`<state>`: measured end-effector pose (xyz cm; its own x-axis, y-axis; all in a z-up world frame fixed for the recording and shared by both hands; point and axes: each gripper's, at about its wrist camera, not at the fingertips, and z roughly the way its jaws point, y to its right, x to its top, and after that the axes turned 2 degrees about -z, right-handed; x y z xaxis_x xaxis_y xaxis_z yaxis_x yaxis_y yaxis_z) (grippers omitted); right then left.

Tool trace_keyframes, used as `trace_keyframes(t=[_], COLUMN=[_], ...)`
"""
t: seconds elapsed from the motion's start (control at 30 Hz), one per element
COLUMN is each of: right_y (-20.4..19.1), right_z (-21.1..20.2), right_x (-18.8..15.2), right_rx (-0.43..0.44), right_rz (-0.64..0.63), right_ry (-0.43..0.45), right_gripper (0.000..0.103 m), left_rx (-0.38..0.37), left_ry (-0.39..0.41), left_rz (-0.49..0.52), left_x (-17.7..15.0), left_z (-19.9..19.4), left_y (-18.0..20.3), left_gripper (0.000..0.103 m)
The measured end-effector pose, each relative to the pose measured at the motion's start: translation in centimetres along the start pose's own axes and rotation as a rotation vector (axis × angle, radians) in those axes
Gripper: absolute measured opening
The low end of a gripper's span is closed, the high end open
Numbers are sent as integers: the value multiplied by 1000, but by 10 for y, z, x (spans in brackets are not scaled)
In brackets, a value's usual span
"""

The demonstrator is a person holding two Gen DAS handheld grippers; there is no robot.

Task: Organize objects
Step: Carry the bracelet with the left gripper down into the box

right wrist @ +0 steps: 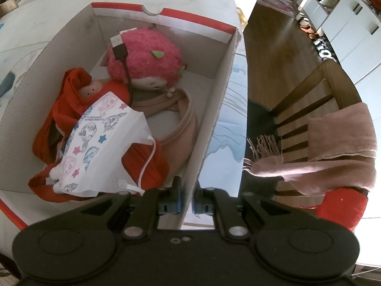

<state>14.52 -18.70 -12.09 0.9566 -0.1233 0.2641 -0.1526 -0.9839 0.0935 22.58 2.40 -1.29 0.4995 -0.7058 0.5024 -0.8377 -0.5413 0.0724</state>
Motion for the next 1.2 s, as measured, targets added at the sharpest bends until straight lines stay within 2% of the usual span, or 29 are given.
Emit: trace_keyframes(t=[0.4,0.6,0.9,1.2], right_y=[0,0,2,1], right_z=[2,2,-6,-7], right_x=[0,0,1,0], right_rx=[9,11,26,21], right_rz=[-11,-13,-18,-28], right_ry=[0,0,7,14], right_gripper=[6,6,6,6], left_rx=[-69,-48,-13,2], left_ry=[-16,-43,-115,-155], left_rz=[92,136,152,138], left_x=[25,26,16,12], left_z=[39,70,110,126], left_y=[60,75,79,76], left_gripper=[7,7,7,7])
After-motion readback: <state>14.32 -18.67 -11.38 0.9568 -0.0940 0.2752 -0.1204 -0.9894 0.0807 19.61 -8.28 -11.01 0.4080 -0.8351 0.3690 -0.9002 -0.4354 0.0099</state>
